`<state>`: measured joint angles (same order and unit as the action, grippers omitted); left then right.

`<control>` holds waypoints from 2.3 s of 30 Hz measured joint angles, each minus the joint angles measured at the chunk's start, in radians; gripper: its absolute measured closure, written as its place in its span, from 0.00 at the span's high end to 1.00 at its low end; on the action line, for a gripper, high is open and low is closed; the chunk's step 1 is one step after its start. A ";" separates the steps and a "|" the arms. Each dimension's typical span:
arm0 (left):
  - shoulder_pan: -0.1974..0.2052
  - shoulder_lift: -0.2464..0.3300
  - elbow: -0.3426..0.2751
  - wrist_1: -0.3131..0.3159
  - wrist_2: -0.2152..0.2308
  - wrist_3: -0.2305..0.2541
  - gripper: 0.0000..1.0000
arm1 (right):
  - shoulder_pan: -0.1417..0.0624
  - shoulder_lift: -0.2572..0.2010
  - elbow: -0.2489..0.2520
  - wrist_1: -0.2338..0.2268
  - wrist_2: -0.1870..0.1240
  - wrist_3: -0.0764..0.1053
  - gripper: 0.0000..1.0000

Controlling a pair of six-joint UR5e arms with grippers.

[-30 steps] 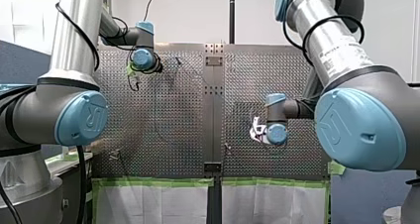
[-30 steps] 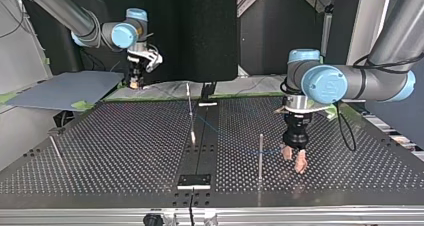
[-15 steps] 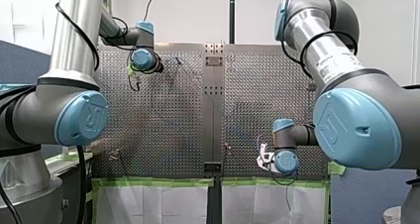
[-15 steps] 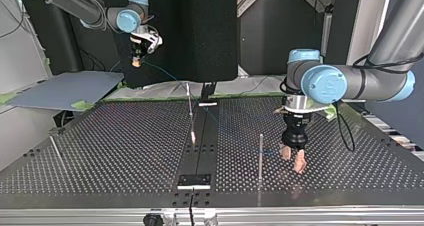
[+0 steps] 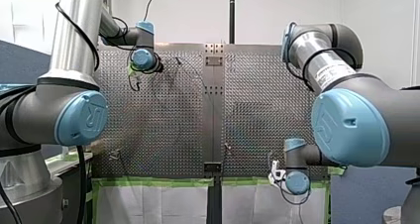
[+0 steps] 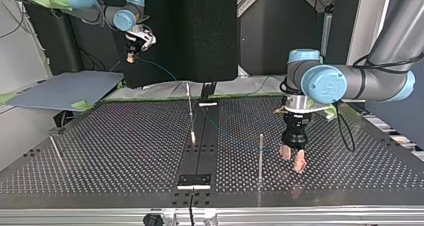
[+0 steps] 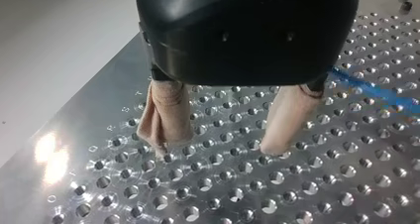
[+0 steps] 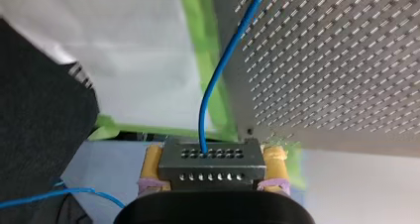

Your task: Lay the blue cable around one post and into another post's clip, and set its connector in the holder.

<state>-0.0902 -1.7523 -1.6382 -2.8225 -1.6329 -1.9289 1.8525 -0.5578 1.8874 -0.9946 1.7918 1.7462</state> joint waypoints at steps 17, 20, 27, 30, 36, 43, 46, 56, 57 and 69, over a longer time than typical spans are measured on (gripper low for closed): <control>0.001 0.000 0.000 0.001 0.000 0.001 1.00 | -0.024 0.017 -0.073 0.028 -0.106 -0.015 0.14; 0.003 0.000 0.000 0.002 0.000 0.001 1.00 | -0.024 0.022 -0.075 0.018 -0.124 0.001 0.14; 0.005 0.000 0.000 0.003 0.000 0.001 1.00 | -0.032 0.077 -0.083 -0.011 -0.132 -0.002 0.14; 0.006 0.000 -0.001 0.002 0.000 0.001 1.00 | -0.034 0.109 -0.091 -0.018 -0.132 0.001 0.14; 0.006 0.000 0.000 0.001 0.000 0.000 1.00 | -0.041 0.172 -0.109 -0.019 -0.123 0.010 0.14; 0.006 0.000 0.000 0.000 0.000 0.000 1.00 | -0.052 0.211 -0.120 -0.021 -0.116 0.012 0.14; 0.006 0.000 0.000 0.000 0.000 -0.001 1.00 | -0.057 0.213 -0.124 -0.020 -0.111 0.012 0.14; 0.007 0.000 -0.001 0.000 0.001 -0.003 1.00 | -0.075 0.163 -0.133 -0.003 -0.084 0.015 0.16; 0.007 0.000 -0.001 0.000 0.001 -0.004 1.00 | -0.076 0.156 -0.133 0.002 -0.084 0.016 0.16; 0.007 0.000 0.000 0.000 0.002 -0.004 1.00 | -0.086 0.043 -0.133 0.056 -0.083 0.029 0.18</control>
<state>-0.0830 -1.7523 -1.6380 -2.8227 -1.6312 -1.9329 1.7669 -0.5149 1.7542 -0.9384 1.7092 1.7752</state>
